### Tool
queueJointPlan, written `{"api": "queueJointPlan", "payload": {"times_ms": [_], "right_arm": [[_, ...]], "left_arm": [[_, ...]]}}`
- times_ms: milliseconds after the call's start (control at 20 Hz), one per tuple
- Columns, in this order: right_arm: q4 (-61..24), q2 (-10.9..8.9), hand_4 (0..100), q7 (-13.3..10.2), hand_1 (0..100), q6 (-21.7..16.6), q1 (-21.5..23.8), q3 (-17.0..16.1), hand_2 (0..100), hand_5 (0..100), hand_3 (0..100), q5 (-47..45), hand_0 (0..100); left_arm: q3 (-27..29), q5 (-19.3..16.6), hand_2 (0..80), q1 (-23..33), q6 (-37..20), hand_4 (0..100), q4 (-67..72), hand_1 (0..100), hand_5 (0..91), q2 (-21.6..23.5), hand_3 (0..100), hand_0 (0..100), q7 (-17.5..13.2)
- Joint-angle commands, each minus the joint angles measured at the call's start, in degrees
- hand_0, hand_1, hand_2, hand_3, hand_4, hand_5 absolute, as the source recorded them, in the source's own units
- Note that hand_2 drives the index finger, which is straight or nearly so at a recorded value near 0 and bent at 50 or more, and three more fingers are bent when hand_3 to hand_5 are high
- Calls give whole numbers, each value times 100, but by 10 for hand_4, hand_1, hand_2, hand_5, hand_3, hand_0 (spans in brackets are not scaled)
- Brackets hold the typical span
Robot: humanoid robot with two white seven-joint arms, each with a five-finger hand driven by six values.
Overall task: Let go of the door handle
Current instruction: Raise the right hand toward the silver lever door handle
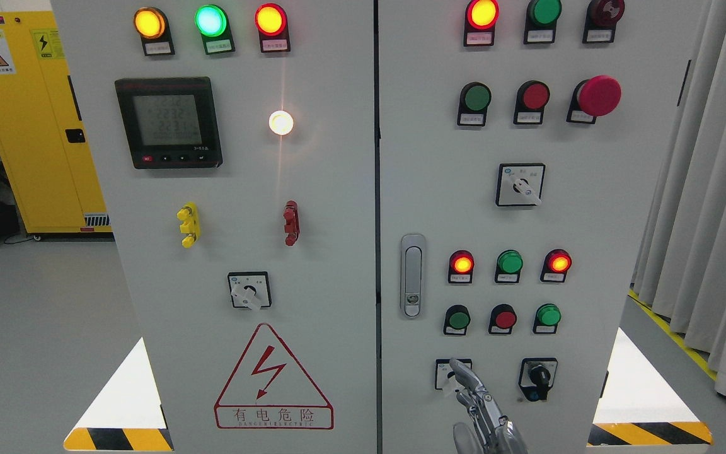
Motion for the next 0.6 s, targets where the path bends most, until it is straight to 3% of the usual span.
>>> {"api": "queueJointPlan", "payload": {"times_ms": [0, 351, 451, 551], "right_arm": [[-65, 166, 0, -62, 144, 10, -138, -20, 0, 0, 0, 7, 428], [-66, 158, 0, -45, 146, 19, -130, -29, 0, 0, 0, 77, 417], [-66, 167, 0, -44, 249, 36, -121, -20, 0, 0, 0, 287, 307], [-66, 184, 0, -97, 304, 246, -121, -28, 0, 0, 0, 1014, 291]], "left_arm": [[0, 0, 0, 0, 0, 0, -70, 556, 0, 0, 0, 120, -2], [0, -9, 0, 0, 0, 0, -70, 556, 0, 0, 0, 120, -2], [0, 0, 0, 0, 0, 0, -70, 556, 0, 0, 0, 120, -2], [0, 0, 0, 0, 0, 0, -70, 556, 0, 0, 0, 120, -2]]}}
